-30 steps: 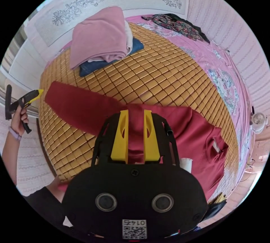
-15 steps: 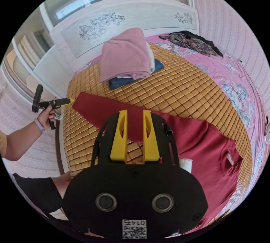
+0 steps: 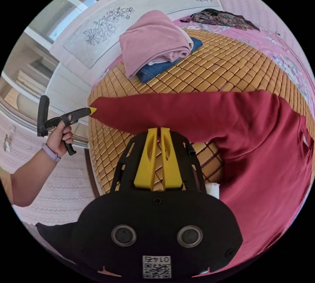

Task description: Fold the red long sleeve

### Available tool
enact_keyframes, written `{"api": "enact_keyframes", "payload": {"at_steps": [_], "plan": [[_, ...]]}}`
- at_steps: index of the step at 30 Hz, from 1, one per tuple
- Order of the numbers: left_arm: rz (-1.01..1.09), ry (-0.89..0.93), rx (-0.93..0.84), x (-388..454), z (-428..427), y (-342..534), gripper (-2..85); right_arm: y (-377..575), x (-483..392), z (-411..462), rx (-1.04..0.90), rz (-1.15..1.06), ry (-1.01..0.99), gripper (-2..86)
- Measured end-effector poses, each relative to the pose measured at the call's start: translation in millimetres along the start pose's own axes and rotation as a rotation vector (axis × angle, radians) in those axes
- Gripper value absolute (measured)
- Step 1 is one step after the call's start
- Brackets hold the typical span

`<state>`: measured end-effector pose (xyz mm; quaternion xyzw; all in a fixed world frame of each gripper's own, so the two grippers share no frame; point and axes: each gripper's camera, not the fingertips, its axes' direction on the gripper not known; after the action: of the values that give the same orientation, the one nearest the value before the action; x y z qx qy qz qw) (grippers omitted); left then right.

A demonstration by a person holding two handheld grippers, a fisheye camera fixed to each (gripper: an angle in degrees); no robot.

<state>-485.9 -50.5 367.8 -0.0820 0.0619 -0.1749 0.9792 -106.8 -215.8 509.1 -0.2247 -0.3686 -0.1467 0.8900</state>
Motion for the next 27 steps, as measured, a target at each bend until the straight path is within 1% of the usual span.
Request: {"api": "enact_keyframes", "payload": {"at_steps": [1, 2, 3, 4, 5, 6, 7, 8, 10, 11, 13, 14, 15, 17, 19, 20, 22, 23, 25, 26, 27], "plan": [[0.074, 0.114, 0.079, 24, -22, -5, 0.8, 4, 2, -7, 0.018, 0.002, -0.018, 0.9], [0.119, 0.173, 0.109, 39, -31, -8, 0.6, 14, 7, -21, 0.044, 0.002, -0.041, 0.6], [0.213, 0.295, 0.149, 71, -47, -11, 0.3, 26, 13, -36, 0.054, 0.003, -0.055, 0.5], [0.317, 0.408, 0.164, 107, -56, -10, 0.1, 32, 16, -45, 0.062, 0.004, -0.063, 0.5], [0.362, 0.464, 0.158, 126, -58, -9, 0.1, 48, 24, -64, 0.084, 0.01, -0.08, 0.6], [0.444, 0.591, 0.127, 166, -57, -3, 0.0, 66, 32, -81, 0.092, 0.031, -0.087, 0.7], [0.522, 0.749, 0.062, 208, -50, 7, 0.2, 76, 37, -90, 0.091, 0.046, -0.086, 0.8], [0.557, 0.83, 0.022, 229, -46, 14, 0.3, 97, 46, -105, 0.08, 0.081, -0.073, 1.0], [0.708, 1.124, -0.19, 310, -28, 60, 1.4, 131, 57, -124, 0.041, 0.143, -0.037, 1.2], [0.747, 1.173, -0.258, 327, -22, 74, 1.9, 156, 64, -134, 0.006, 0.191, -0.009, 1.4], [0.799, 1.247, -0.534, 366, 13, 123, 3.6, 194, 74, -141, -0.094, 0.28, 0.028, 1.7], [0.803, 1.241, -0.589, 369, 21, 133, 3.8, 222, 82, -140, -0.198, 0.369, 0.032, 2.0], [0.814, 1.192, -0.658, 372, 33, 148, 4.2, 250, 86, -137, -0.305, 0.443, -0.017, 2.4], [0.823, 1.082, -0.697, 367, 44, 159, 4.6, 282, 80, -137, -0.402, 0.466, -0.06, 2.9], [0.843, 0.891, -0.71, 355, 59, 157, 5.0, 300, 67, -144, -0.423, 0.428, -0.031, 3.5], [0.848, 0.838, -0.7, 353, 62, 154, 5.1, 306, 62, -148, -0.42, 0.414, 0.0, 4.0], [0.857, 0.635, -0.645, 346, 75, 136, 6.0, 305, 60, -158, -0.371, 0.408, 0.079, 4.6], [0.854, 0.593, -0.625, 346, 77, 131, 6.2, 301, 60, -166, -0.307, 0.408, 0.155, 4.9], [0.841, 0.424, -0.499, 350, 85, 108, 6.5, 292, 59, -177, -0.198, 0.401, 0.268, 5.7], [0.842, 0.383, -0.463, 353, 87, 104, 6.5, 286, 58, -179, -0.145, 0.379, 0.338, 6.5], [0.85, 0.308, -0.411, 360, 92, 97, 6.6, 282, 57, -174, -0.132, 0.347, 0.408, 7.5]]}}
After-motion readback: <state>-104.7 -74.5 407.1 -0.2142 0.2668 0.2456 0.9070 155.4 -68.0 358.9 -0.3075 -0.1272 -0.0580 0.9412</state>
